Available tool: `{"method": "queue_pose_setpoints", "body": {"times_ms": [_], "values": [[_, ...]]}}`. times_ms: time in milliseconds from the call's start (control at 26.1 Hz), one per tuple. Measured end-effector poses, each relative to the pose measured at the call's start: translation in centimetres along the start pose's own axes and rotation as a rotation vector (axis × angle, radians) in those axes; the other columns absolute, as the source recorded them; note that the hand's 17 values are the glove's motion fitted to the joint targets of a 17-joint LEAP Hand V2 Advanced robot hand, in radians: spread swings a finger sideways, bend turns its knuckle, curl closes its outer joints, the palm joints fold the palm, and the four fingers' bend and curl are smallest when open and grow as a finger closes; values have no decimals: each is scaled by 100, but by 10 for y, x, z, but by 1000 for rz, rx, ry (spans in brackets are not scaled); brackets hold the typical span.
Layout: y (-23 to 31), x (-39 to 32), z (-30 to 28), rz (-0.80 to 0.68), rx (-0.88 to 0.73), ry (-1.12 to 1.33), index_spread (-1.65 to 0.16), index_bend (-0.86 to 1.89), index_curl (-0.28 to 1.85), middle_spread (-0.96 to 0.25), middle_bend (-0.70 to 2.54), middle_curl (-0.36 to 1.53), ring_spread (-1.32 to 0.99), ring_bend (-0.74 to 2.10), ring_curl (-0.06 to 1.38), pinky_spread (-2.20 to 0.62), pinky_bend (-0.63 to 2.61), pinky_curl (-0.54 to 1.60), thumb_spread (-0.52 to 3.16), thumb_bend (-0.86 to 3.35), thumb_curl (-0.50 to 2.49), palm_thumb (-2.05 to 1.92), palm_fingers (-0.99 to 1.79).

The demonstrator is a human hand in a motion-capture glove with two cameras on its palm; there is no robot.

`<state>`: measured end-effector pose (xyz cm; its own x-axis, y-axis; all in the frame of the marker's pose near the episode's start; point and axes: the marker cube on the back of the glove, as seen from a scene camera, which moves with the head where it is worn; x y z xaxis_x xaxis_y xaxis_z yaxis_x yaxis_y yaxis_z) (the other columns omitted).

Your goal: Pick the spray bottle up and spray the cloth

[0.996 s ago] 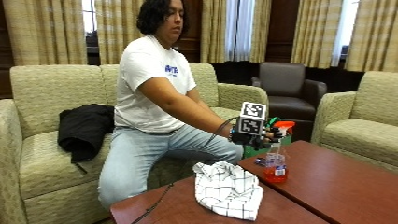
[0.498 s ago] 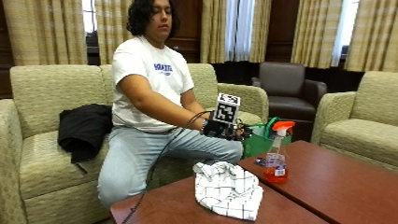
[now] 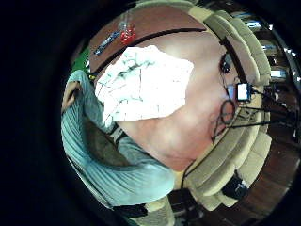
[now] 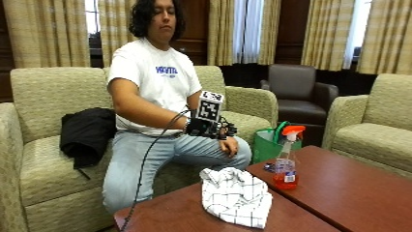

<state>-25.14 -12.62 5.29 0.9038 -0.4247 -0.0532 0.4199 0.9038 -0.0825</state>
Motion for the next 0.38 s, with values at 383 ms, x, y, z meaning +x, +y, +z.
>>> {"method": "queue_pose_setpoints", "body": {"times_ms": [383], "values": [[26,1,-1,5,16,75,-47,15,23,-20,18,28,-12,23,29,21,37,34,84,-4,36,37,-3]]}}
